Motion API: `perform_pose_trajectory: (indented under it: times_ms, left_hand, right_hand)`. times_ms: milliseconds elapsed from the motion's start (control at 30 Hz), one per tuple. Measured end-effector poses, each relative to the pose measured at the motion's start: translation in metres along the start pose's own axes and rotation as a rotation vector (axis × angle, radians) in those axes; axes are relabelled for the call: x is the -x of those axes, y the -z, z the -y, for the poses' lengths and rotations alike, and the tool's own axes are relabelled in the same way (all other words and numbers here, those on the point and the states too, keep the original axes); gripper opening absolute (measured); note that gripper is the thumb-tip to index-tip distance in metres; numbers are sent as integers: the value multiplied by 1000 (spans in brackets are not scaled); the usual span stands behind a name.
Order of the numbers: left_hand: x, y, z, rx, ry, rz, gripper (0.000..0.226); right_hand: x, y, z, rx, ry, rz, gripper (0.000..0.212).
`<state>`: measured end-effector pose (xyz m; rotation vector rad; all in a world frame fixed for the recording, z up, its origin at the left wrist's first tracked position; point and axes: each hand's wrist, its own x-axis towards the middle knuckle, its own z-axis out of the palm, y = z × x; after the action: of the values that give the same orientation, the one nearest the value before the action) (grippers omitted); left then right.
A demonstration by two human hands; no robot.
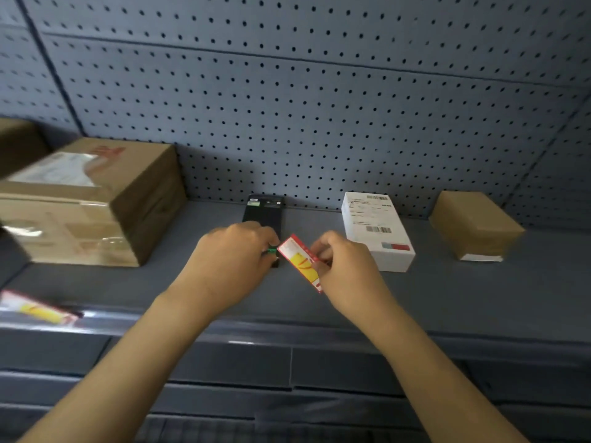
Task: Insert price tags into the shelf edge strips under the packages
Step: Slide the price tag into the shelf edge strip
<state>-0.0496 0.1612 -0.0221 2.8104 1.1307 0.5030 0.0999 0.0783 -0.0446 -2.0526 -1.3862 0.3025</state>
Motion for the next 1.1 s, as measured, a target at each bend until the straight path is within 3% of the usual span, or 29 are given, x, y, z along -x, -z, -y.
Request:
perform_pose_trajectory:
  times_ms: [367,867,1100]
  left_hand:
    - [59,1,44,-6,92,64,27]
    - [76,-23,68,14,-69,226,23]
    - [87,-38,65,-26,-185,158,25]
  right_hand:
    - [27,-41,40,-46,73,78,20]
    - [39,-73,58,5,0,16,19]
    - [48,-81,48,-83,35,-24,10]
